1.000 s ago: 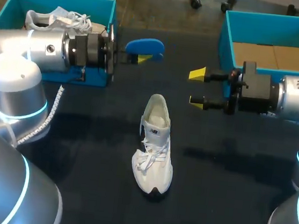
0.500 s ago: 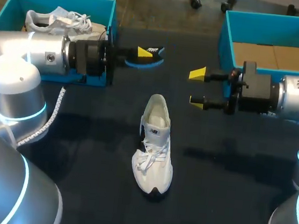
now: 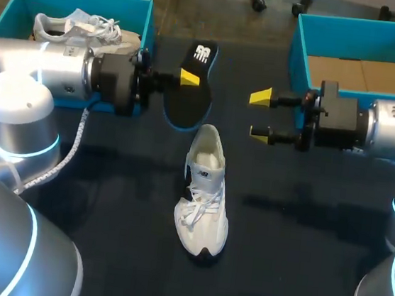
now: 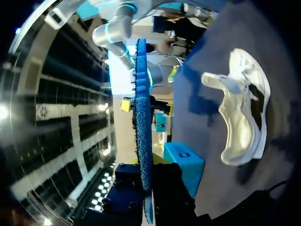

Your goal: Take the shoe out of the shoebox, open the shoe tongue, remove and reinsert the insole, then place the shoe into the shoebox

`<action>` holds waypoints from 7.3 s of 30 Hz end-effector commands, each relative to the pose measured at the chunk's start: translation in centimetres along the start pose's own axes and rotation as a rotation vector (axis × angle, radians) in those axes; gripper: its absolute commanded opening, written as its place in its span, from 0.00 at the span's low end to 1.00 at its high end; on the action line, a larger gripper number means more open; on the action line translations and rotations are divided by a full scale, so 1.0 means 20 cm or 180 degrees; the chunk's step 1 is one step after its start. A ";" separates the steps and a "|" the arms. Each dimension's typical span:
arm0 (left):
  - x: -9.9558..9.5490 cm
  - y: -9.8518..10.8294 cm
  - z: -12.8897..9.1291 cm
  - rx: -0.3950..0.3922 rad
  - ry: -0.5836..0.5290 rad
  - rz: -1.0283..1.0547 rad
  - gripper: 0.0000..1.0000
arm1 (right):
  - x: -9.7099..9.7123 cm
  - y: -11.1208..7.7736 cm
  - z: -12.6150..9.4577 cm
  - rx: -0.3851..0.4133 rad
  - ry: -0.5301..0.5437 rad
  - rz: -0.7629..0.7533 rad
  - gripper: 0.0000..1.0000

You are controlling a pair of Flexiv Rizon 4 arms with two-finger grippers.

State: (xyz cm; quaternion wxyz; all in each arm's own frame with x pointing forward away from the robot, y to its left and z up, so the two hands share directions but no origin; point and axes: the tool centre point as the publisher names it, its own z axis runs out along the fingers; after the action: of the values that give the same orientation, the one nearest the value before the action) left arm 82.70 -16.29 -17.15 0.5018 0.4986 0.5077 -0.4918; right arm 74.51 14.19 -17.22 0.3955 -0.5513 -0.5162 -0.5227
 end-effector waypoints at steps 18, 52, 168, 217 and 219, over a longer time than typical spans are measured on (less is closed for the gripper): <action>0.06 -0.01 0.14 -0.0125 -0.0107 0.0513 0.00 | -0.05 0.04 0.23 0.0170 0.0141 0.0019 0.98; 0.05 -0.03 0.30 -0.0196 -0.0282 0.0511 0.00 | -0.06 0.07 0.34 0.0360 0.0255 0.0000 0.00; 0.70 -0.05 -0.25 -0.1893 0.1592 -0.3731 1.00 | -0.28 0.32 0.49 0.0440 0.0907 -0.3160 0.00; 0.95 -0.12 -0.13 -0.1975 0.2106 -0.4059 1.00 | -0.53 0.30 0.56 0.0462 0.0947 -0.3233 0.00; 0.96 -0.12 -0.13 -0.1975 0.2106 -0.4065 1.00 | -0.54 0.29 0.57 0.0480 0.0959 -0.3236 0.00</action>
State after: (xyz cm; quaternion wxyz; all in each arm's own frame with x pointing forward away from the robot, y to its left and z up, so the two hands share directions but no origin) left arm 80.17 -13.27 -36.10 0.0612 0.0674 0.9335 -0.3469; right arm 82.94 22.44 -28.46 0.1986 -0.1240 -0.6930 -0.6818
